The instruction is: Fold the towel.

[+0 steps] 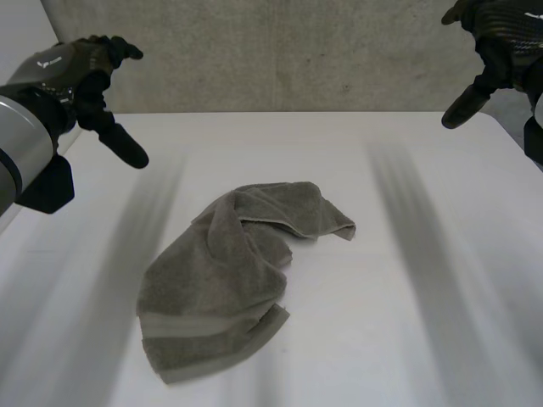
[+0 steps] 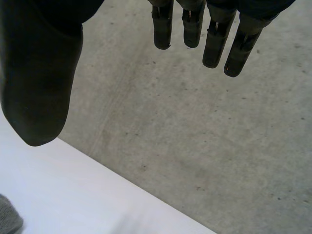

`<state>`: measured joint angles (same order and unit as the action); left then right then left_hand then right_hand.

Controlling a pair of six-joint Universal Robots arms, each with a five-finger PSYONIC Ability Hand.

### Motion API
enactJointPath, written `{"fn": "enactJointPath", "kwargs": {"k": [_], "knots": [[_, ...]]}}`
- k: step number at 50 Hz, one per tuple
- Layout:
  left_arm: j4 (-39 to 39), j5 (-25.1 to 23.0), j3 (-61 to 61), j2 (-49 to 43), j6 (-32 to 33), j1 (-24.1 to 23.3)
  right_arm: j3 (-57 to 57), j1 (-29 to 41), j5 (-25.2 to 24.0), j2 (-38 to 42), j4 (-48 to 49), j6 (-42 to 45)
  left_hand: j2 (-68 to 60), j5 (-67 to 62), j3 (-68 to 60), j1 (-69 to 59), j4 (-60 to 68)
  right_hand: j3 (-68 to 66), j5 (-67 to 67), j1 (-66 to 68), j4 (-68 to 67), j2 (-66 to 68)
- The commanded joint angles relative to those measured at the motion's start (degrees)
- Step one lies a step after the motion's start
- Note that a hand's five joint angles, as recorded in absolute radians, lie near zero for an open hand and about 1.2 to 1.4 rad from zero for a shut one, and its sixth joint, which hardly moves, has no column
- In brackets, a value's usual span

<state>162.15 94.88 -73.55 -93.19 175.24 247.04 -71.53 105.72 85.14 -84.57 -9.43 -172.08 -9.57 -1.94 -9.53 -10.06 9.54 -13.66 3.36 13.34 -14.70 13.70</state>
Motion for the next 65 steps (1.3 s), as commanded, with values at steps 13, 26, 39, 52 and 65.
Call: {"fn": "enactJointPath", "kwargs": {"k": [13,26,39,52,65], "knots": [[21.3,0.0,-24.7,-6.1,0.4,0.2,7.4,7.2,-16.7,28.6,3.6,4.1,-1.3,1.1,-1.4,-0.8,1.4,3.7,-3.4,-3.3,4.7,-3.7],[28.9,0.0,-28.5,-20.4,5.4,0.1,18.8,14.2,-10.9,48.2,9.4,-6.8,-2.0,0.4,-2.0,-1.5,2.0,0.2,0.1,0.1,1.3,-0.3],[32.0,-0.8,-25.6,-18.7,8.0,-1.1,25.8,15.3,-6.9,50.7,9.3,-8.0,-70.4,-68.1,-70.5,-69.9,70.5,-66.3,66.6,66.7,-65.3,66.3],[29.2,-3.0,-23.1,2.4,2.2,-4.7,15.4,6.3,-9.3,15.0,2.2,-1.9,-70.4,-68.1,-70.5,-69.9,70.5,-66.3,66.6,66.7,-65.3,66.3],[17.3,-13.2,-19.8,12.9,-13.9,-2.2,19.9,0.6,-16.0,-2.9,-19.9,12.8,-70.4,-68.1,-70.5,-69.9,70.5,-66.3,66.6,66.7,-65.3,66.3]]}}
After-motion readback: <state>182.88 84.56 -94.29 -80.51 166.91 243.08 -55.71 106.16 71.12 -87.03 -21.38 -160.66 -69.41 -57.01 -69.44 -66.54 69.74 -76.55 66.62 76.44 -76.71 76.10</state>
